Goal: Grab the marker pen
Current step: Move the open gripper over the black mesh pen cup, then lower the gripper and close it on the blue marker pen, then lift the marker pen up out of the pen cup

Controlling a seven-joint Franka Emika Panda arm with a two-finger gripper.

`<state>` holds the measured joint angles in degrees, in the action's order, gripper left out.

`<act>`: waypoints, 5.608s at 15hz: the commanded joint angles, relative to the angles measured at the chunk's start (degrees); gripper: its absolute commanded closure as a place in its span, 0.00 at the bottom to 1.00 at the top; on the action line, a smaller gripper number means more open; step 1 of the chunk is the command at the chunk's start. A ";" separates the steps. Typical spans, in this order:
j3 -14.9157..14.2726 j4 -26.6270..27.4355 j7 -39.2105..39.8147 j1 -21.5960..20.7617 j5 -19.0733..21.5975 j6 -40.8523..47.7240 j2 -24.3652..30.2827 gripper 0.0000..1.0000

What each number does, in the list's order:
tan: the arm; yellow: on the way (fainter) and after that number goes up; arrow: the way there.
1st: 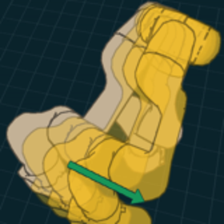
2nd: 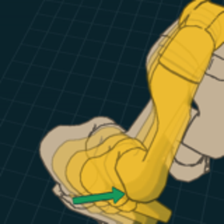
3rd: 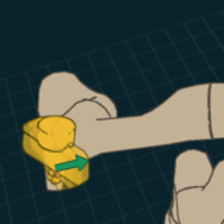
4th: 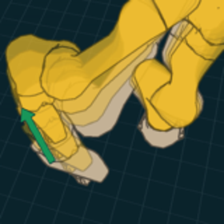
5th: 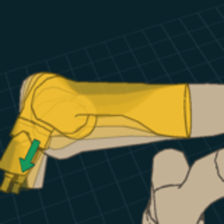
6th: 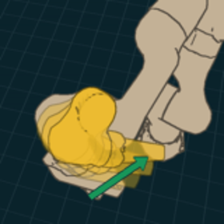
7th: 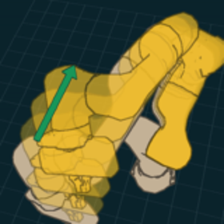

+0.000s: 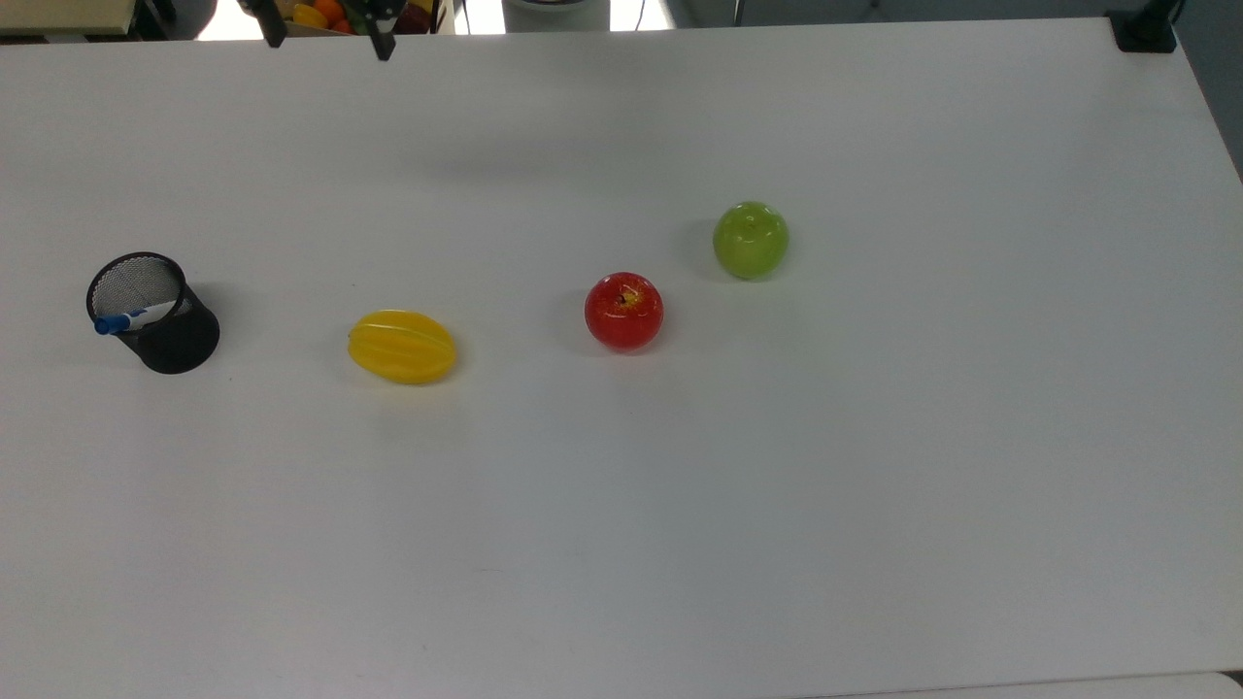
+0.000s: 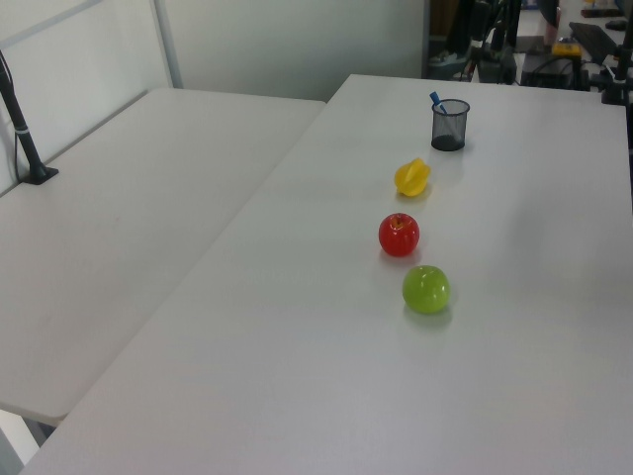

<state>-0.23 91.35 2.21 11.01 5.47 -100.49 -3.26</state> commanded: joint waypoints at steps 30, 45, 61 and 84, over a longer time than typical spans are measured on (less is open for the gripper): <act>-0.12 -2.67 6.22 10.96 1.13 -47.52 -24.78 0.38; -0.12 -5.82 9.04 10.88 1.04 -47.78 -28.72 0.57; -0.12 -7.24 10.27 10.96 0.69 -47.17 -29.26 0.96; 0.76 -7.42 9.83 10.09 7.01 -21.62 -15.02 0.98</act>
<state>0.70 82.57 10.92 22.72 10.74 -128.31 -19.95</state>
